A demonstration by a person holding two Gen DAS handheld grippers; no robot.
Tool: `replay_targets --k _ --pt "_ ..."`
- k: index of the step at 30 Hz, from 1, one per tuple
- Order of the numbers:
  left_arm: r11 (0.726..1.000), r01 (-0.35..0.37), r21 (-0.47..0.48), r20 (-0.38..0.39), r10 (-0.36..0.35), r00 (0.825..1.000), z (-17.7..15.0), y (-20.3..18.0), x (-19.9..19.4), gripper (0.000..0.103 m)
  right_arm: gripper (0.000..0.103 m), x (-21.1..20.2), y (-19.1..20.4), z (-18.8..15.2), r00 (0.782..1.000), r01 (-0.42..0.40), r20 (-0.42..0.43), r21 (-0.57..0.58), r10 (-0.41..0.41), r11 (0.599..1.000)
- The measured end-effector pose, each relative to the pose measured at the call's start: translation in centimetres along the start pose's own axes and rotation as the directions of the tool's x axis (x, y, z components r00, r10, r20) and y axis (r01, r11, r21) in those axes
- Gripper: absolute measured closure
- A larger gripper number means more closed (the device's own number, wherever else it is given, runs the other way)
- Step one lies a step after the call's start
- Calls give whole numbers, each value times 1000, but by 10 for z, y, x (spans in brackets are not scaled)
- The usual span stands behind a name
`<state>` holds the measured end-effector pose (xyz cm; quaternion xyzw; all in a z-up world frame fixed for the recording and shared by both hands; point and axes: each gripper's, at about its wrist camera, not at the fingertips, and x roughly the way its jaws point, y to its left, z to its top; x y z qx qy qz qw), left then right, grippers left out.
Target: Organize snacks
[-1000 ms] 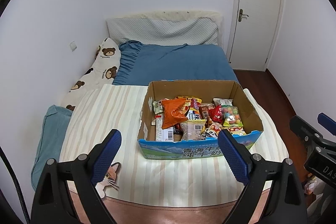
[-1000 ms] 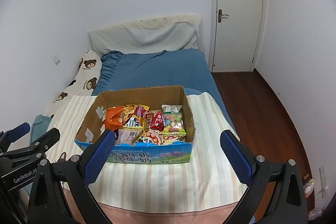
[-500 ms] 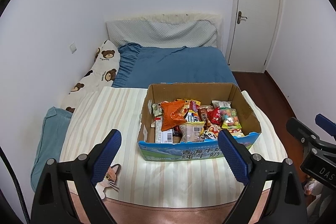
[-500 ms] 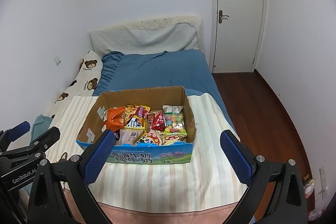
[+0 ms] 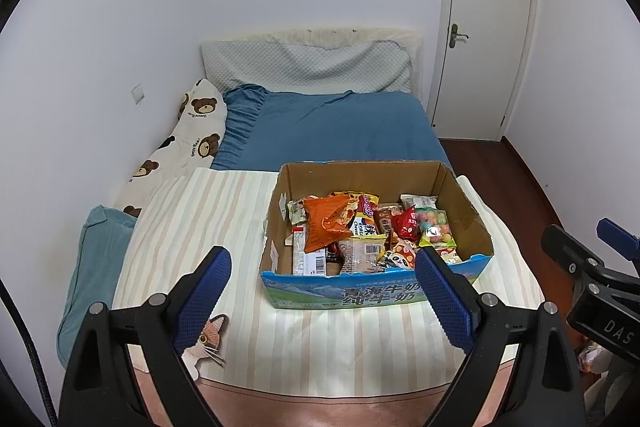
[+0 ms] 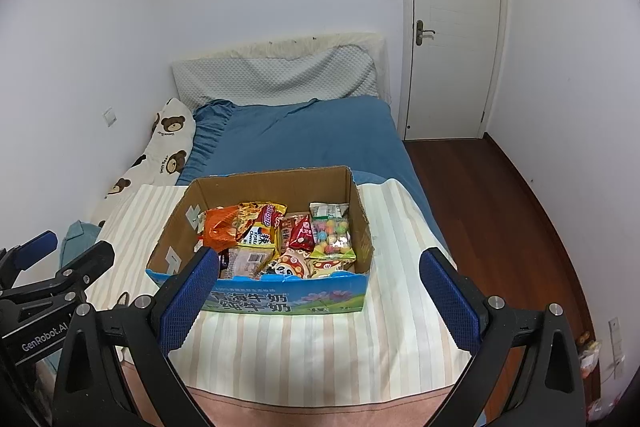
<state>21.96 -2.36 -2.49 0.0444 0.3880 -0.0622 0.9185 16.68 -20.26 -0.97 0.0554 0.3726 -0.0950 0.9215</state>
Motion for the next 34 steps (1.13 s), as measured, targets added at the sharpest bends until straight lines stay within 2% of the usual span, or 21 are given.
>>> replay_targets --k 34 --pt "1000 -2 2 12 2 1000 4 -3 -3 9 1 0 -5 -10 1000 19 -14 22 -19 1000"
